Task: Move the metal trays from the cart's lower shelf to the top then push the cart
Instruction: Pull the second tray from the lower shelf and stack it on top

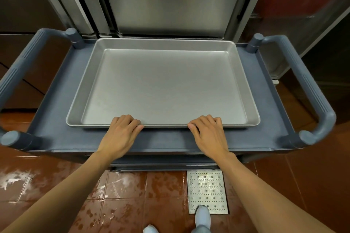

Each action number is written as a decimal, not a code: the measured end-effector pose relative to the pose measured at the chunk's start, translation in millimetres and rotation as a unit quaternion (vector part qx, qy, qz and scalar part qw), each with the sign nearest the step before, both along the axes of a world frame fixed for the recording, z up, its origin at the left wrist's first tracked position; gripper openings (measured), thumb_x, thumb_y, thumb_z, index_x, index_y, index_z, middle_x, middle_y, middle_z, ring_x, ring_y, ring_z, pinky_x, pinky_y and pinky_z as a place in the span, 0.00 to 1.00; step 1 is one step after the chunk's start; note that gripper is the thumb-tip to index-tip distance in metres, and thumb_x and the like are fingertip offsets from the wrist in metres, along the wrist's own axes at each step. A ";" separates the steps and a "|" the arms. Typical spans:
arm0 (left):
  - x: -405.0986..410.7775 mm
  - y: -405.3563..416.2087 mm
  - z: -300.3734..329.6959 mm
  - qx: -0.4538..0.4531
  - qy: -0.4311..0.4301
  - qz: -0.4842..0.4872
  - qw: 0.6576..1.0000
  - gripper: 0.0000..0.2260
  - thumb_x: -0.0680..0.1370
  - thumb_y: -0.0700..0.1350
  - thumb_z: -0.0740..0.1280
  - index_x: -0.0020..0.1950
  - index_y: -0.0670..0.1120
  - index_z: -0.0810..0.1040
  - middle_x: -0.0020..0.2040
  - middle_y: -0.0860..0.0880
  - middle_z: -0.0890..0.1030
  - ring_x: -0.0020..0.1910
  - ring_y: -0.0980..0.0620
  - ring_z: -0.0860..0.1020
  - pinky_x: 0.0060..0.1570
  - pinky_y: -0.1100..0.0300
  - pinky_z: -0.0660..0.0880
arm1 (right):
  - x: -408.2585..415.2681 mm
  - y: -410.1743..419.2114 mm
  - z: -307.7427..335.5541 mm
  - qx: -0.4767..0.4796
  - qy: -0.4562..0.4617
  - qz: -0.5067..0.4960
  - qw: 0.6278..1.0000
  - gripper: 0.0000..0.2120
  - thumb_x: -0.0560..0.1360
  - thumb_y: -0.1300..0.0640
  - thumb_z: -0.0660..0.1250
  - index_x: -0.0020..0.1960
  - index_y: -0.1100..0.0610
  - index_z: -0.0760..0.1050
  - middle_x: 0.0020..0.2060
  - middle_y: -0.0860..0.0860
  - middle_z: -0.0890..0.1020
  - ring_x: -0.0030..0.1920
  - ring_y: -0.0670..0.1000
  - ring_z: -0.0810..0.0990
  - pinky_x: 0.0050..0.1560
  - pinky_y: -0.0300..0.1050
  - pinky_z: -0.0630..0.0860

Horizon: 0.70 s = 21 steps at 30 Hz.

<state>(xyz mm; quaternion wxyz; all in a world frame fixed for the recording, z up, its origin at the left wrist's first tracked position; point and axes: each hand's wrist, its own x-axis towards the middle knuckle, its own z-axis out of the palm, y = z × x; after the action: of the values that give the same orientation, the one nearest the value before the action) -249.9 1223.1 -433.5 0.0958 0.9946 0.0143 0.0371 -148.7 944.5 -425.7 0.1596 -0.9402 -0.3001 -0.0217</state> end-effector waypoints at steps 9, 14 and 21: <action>2.4 -19.5 49.8 -0.240 0.050 0.092 0.965 0.20 0.82 0.58 0.56 0.64 0.46 0.76 0.59 0.48 0.79 0.56 0.51 0.76 0.56 0.59 0.69 | -5.8 0.4 35.6 0.065 0.181 -0.045 0.980 0.17 0.81 0.47 0.56 0.60 0.54 0.76 0.57 0.50 0.80 0.58 0.50 0.73 0.62 0.50 0.67; 4.4 -53.7 126.7 -0.404 -0.103 0.107 0.903 0.25 0.78 0.67 0.54 0.61 0.52 0.77 0.56 0.54 0.82 0.54 0.56 0.79 0.56 0.57 0.75 | -22.0 8.3 105.8 0.327 0.259 -0.129 0.900 0.12 0.79 0.47 0.62 0.56 0.52 0.77 0.50 0.47 0.81 0.52 0.47 0.79 0.51 0.41 0.73; 6.4 -124.2 215.2 -0.484 -0.212 0.066 0.846 0.18 0.80 0.61 0.55 0.58 0.53 0.78 0.52 0.53 0.82 0.51 0.53 0.81 0.53 0.56 0.77 | -28.3 -38.1 211.4 0.547 0.270 -0.134 0.780 0.11 0.80 0.52 0.61 0.51 0.55 0.80 0.49 0.55 0.85 0.50 0.55 0.83 0.54 0.51 0.77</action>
<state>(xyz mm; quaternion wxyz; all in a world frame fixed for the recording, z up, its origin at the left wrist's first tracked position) -243.4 1098.8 -218.3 0.5635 0.7865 0.0749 0.2413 -177.0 906.4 -214.3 0.7175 -0.6926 -0.0528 0.0514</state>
